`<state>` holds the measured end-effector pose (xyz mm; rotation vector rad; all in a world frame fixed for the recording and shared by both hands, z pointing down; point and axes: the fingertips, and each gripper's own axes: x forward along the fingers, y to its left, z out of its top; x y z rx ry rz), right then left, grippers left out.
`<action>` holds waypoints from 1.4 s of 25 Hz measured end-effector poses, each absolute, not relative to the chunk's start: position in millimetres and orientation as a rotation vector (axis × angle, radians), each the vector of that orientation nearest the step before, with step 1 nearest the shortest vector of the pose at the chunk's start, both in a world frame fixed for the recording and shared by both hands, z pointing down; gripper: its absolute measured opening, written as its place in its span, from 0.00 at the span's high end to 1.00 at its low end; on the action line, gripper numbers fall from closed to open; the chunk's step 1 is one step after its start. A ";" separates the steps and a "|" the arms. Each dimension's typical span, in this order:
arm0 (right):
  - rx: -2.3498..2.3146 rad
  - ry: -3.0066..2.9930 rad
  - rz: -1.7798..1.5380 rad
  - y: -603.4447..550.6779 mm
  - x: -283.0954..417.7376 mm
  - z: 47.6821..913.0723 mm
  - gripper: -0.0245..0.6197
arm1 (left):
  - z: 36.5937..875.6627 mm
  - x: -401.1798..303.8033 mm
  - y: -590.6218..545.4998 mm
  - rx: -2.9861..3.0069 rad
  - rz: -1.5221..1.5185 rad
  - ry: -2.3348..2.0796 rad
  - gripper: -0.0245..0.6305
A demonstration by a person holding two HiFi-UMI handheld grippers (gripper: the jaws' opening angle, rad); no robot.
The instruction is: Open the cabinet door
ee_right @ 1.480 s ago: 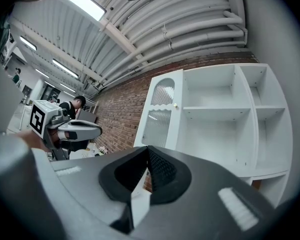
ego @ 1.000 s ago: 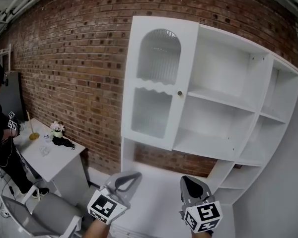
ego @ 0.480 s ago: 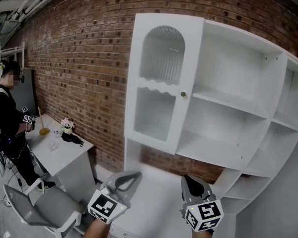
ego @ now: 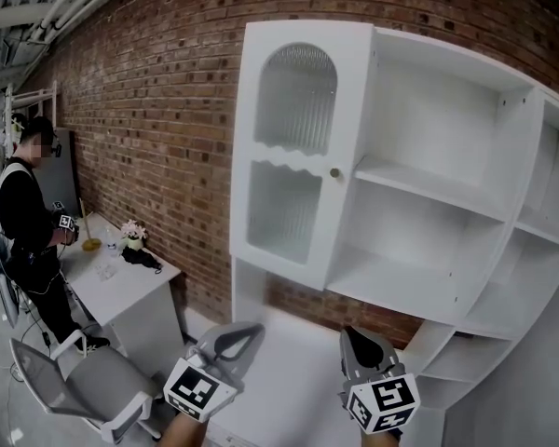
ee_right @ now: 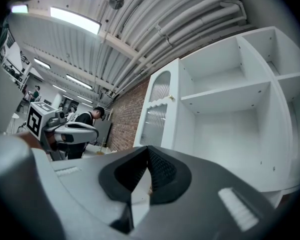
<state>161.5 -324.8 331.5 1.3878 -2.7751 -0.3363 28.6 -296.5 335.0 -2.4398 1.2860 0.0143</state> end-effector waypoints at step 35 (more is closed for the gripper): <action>1.671 -2.569 -0.261 -390.8 116.6 345.3 0.95 | 331.7 -22.5 -390.0 -2.574 0.084 1.004 0.96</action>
